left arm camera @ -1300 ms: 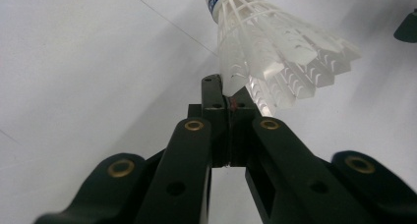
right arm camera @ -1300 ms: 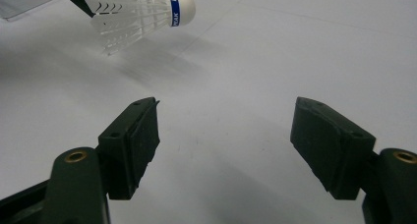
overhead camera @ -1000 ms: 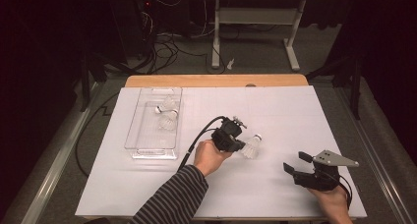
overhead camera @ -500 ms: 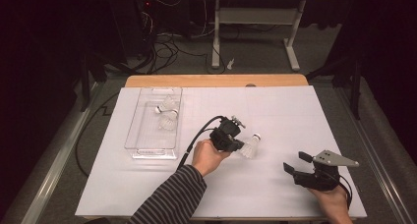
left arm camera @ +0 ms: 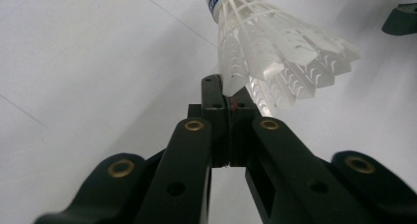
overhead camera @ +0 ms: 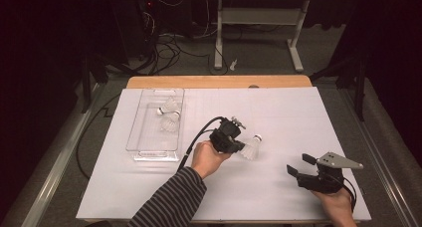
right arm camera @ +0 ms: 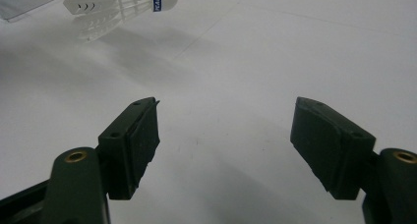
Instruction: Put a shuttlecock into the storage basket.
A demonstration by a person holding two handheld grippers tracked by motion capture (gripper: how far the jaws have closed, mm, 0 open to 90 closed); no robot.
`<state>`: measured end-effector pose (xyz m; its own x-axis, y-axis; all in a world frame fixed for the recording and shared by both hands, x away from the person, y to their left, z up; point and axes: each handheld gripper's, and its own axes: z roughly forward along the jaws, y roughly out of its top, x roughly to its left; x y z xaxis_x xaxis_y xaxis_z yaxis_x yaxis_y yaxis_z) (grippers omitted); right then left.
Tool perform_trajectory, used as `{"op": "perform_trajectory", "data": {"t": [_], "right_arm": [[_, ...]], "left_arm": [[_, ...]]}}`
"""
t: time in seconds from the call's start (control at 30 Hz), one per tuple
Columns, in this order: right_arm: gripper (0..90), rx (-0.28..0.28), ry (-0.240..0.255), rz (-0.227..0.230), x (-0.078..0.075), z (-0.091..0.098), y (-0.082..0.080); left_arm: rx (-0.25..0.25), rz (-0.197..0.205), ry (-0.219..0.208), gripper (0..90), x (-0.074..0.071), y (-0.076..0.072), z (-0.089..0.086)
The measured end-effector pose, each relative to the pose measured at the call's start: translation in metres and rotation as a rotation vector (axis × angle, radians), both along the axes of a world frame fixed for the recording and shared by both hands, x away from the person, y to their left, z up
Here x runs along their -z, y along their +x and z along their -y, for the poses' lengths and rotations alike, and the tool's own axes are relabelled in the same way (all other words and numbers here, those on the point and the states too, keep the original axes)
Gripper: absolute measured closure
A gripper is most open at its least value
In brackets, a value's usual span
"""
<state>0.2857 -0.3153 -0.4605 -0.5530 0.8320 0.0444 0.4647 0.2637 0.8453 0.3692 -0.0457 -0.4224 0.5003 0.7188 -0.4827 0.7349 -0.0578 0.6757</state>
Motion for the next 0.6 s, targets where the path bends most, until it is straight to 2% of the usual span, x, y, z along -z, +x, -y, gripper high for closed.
{"op": "perform_trajectory", "data": {"t": [0.6], "right_arm": [[27.3,0.000,0.000,-0.002,0.0001,-0.0001,0.0000]], "left_arm": [[-0.001,0.000,0.001,89.6,-0.0015,-0.0019,-0.0084]]}}
